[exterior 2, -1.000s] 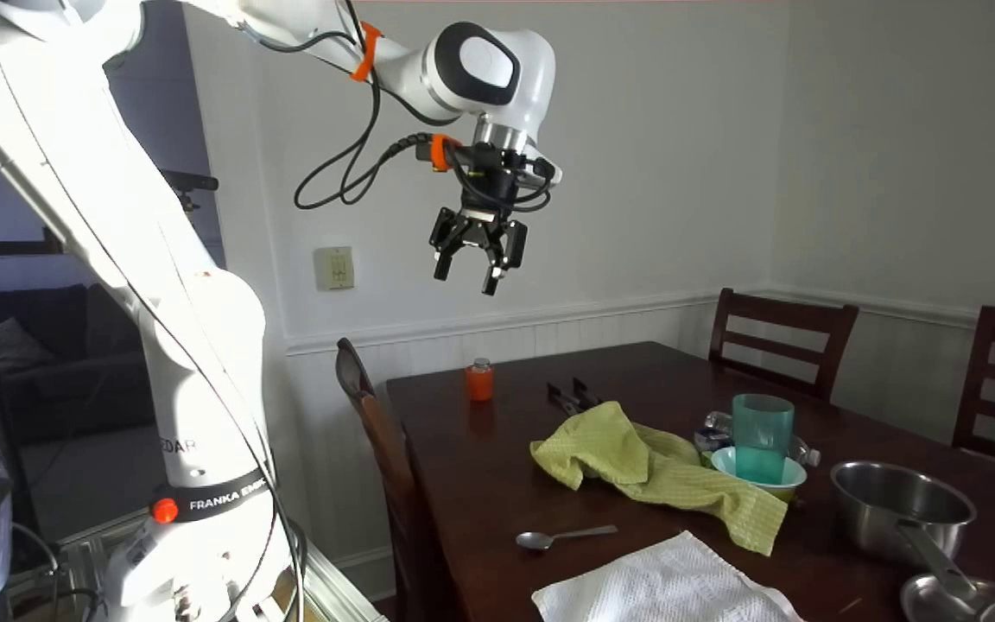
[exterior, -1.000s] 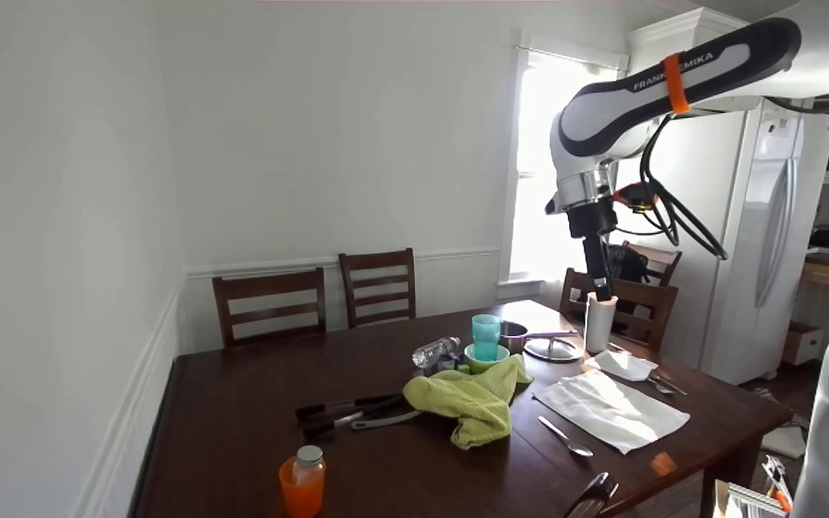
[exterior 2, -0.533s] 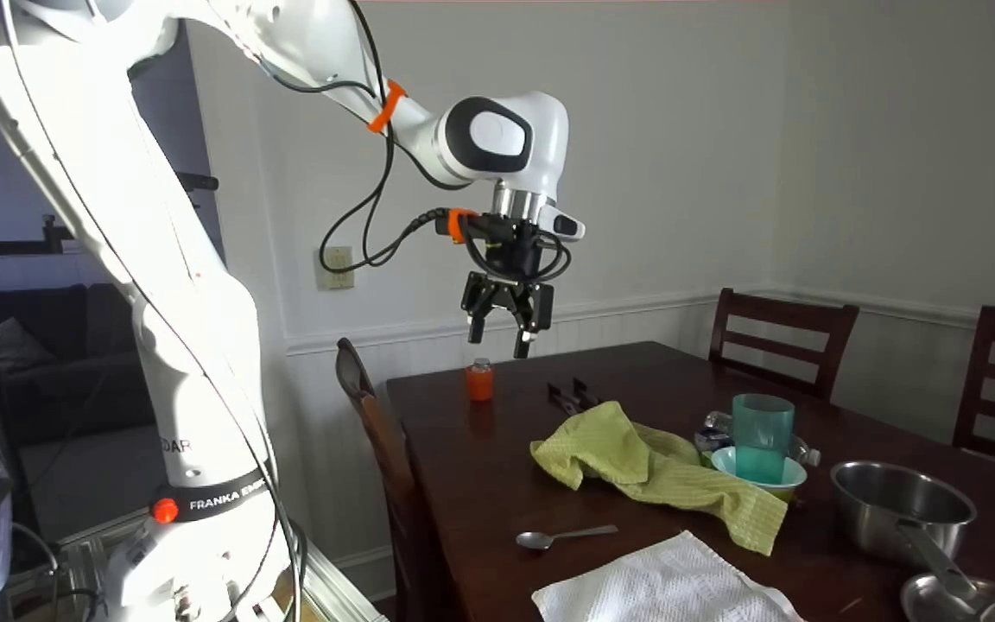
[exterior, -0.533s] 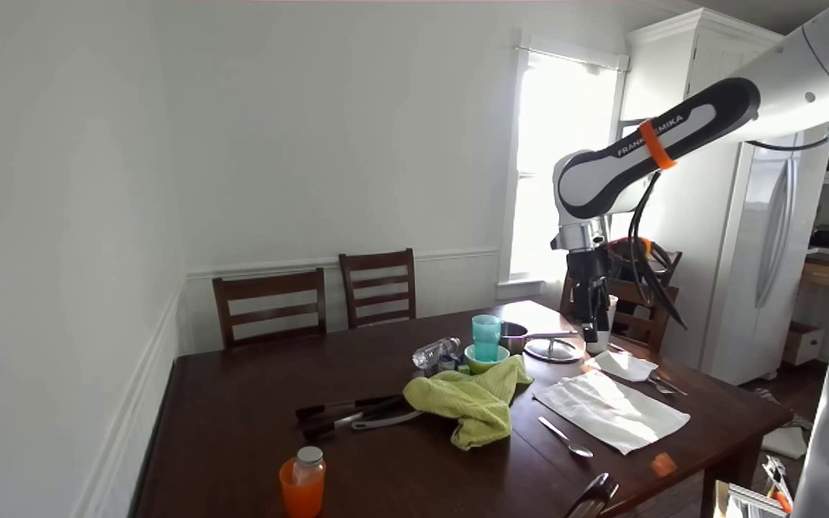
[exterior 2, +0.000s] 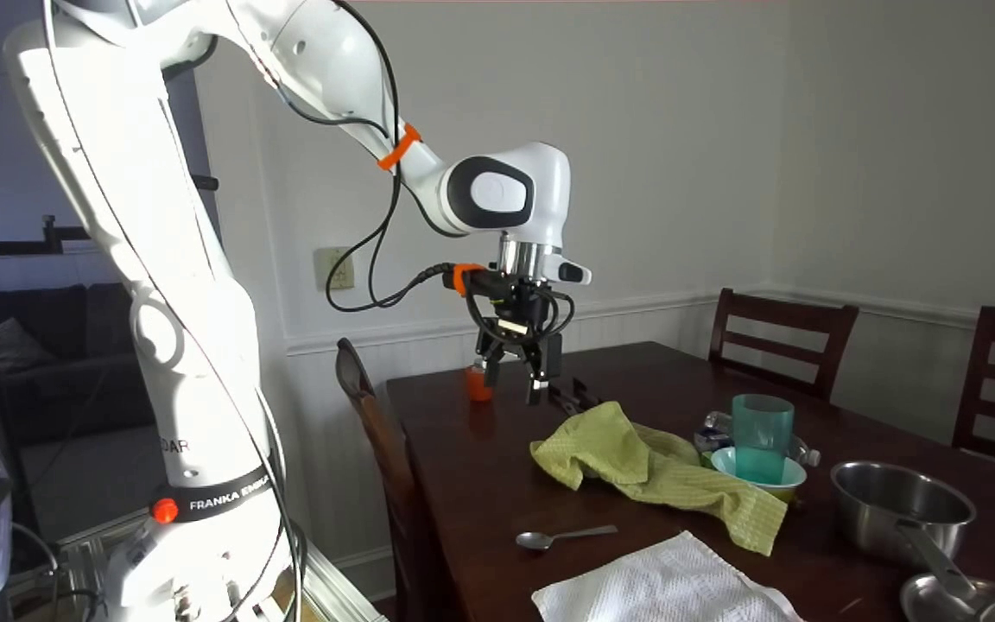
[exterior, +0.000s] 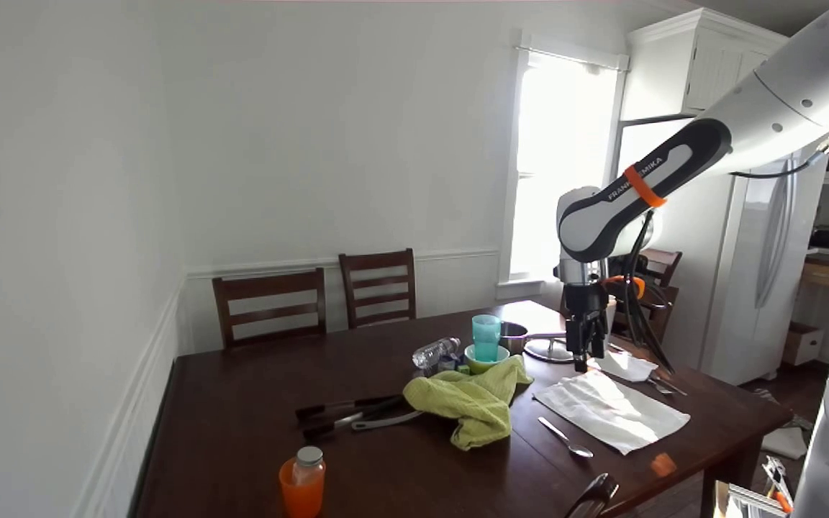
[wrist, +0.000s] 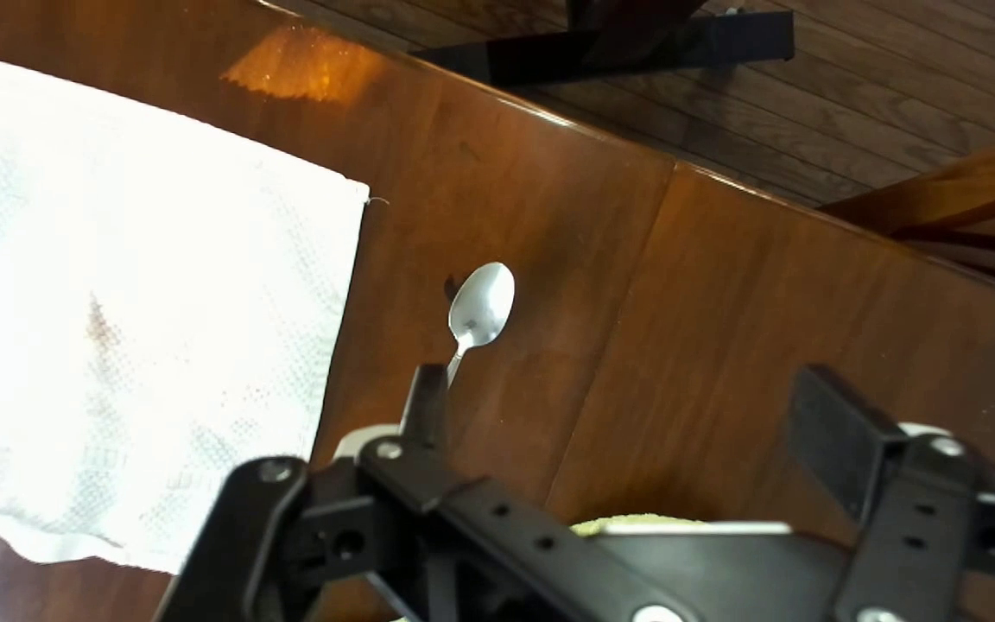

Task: Put the spoon on the paper towel and fold it

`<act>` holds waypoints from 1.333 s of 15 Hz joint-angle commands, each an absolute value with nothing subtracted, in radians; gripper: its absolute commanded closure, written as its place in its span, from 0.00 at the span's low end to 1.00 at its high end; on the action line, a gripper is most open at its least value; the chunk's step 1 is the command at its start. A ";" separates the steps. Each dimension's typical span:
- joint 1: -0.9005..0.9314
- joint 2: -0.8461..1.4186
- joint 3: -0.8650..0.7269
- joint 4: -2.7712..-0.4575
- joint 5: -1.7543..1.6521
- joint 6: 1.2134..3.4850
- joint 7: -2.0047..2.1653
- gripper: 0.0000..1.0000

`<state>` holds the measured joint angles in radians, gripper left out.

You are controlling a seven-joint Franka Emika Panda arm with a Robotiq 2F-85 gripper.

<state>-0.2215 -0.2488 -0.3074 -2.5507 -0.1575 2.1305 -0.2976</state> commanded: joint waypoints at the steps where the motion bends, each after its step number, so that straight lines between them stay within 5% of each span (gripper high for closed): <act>1: -0.231 -0.249 -0.298 -2.550 -0.155 2.129 -0.299 0.00; 20: -0.251 -0.100 -0.287 -2.570 -0.154 2.303 -0.031 0.00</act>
<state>-0.2264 -0.1485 -0.2948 -2.5648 -0.1576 2.2353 -0.0704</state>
